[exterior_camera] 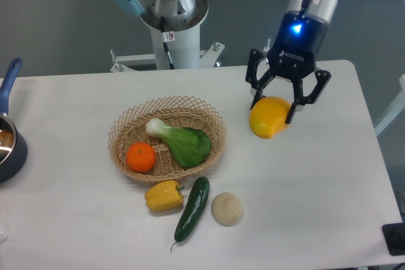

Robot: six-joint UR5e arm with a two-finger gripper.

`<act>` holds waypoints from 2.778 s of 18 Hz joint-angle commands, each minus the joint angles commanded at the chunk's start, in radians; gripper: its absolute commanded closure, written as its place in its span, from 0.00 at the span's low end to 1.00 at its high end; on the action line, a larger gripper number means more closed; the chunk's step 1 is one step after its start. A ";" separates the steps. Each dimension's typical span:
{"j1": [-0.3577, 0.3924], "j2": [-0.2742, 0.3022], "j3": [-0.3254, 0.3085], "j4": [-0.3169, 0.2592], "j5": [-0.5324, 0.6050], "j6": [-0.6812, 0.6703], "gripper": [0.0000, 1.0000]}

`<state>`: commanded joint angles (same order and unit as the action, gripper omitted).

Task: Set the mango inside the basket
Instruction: 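Lift the grasped yellow mango and carry it toward the wicker basket, then lower the yellow mango into the basket beside the bok choy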

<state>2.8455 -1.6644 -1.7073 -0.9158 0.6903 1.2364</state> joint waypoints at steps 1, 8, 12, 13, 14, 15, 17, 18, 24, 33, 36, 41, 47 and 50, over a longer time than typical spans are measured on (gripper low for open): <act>-0.003 0.000 -0.002 0.003 0.002 0.002 0.48; -0.015 -0.012 0.011 0.017 0.003 -0.026 0.48; -0.021 -0.002 0.000 0.014 0.015 -0.047 0.48; -0.043 0.002 0.005 0.014 0.040 -0.079 0.48; -0.060 0.002 0.006 0.015 0.067 -0.098 0.48; -0.081 0.002 0.005 0.015 0.104 -0.109 0.48; -0.127 0.002 0.000 0.014 0.196 -0.132 0.48; -0.147 0.002 -0.002 0.014 0.240 -0.138 0.48; -0.244 0.051 -0.145 0.012 0.359 -0.143 0.48; -0.324 0.049 -0.285 0.017 0.408 -0.127 0.48; -0.342 0.009 -0.279 0.018 0.454 -0.001 0.48; -0.345 -0.044 -0.278 0.020 0.471 0.118 0.48; -0.368 -0.081 -0.276 0.020 0.548 0.218 0.47; -0.380 -0.094 -0.273 0.021 0.548 0.212 0.44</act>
<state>2.4651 -1.7579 -1.9804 -0.8943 1.2379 1.4481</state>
